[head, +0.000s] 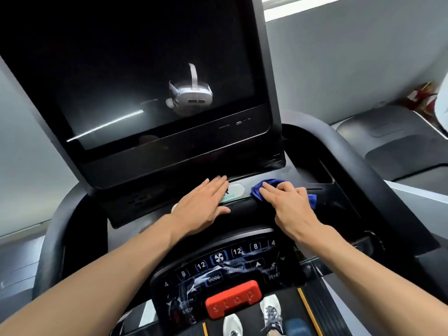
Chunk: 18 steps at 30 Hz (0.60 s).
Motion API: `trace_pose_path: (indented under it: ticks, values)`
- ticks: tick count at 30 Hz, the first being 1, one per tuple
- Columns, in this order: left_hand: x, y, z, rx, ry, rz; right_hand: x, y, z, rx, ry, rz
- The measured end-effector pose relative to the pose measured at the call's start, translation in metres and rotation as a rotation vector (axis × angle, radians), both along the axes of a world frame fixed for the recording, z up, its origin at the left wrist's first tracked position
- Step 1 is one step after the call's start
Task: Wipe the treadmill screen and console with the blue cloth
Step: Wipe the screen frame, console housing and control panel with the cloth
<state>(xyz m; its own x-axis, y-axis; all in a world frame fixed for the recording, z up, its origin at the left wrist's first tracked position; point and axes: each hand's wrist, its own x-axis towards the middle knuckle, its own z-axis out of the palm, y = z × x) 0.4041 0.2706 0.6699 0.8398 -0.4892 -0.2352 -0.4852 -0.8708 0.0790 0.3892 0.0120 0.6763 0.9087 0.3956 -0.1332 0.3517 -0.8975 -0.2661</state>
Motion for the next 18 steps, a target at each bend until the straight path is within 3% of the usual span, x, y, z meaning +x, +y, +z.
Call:
trace_pose_path:
  ticks: [5, 10, 13, 16, 18]
  values:
    - [0.004, -0.001, 0.001, 0.056, 0.013, -0.011, 0.009, -0.024, 0.013, -0.06, 0.006, 0.0]
    - [0.002, -0.003, 0.004, 0.053, 0.03, 0.006, 0.009, 0.012, 0.015, -0.068, 0.04, 0.124]
    - [-0.003, -0.003, 0.005, 0.051, -0.014, 0.027, 0.025, -0.001, 0.013, -0.166, 0.027, 0.027]
    - [-0.024, -0.004, 0.002, -0.137, -0.052, 0.153, 0.03, -0.013, 0.01, -0.269, 0.119, -0.07]
    - [-0.037, -0.002, 0.001, -0.273, -0.095, 0.281, 0.025, 0.012, 0.008, -0.185, 0.156, -0.006]
